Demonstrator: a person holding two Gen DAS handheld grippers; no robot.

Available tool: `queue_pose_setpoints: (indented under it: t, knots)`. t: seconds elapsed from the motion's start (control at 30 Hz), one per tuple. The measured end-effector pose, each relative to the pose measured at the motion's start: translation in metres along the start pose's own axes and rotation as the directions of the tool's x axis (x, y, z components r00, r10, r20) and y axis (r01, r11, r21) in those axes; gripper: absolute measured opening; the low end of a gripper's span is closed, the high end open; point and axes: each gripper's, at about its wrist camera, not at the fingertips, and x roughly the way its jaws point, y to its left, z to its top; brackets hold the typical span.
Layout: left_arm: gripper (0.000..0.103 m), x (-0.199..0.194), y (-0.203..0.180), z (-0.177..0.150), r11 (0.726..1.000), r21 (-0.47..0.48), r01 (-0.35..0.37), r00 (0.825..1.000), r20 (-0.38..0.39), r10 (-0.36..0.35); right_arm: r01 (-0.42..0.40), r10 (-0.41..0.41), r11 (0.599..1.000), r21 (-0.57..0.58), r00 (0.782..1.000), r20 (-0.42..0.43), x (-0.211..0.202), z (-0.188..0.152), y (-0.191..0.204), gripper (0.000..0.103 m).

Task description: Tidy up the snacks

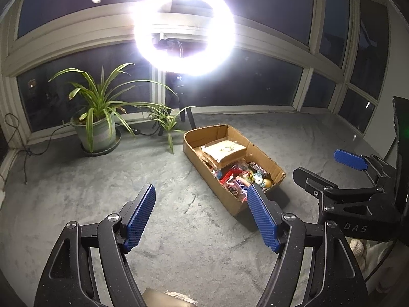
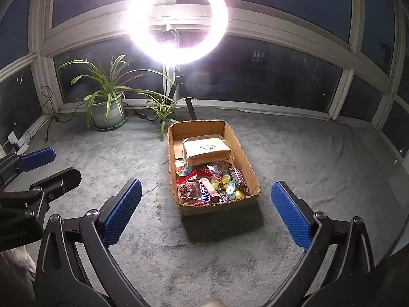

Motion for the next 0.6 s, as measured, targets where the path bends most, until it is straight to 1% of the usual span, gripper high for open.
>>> queue_pose_setpoints:
  t: [0.6]
  knots:
    - [0.074,-0.0019,-0.0033,-0.0006,1.0,0.005,-0.005,1.0,0.008,0.005,-0.006,0.006,1.0,-0.003,1.0,-0.007,-0.0022,-0.0013,0.0019,0.103]
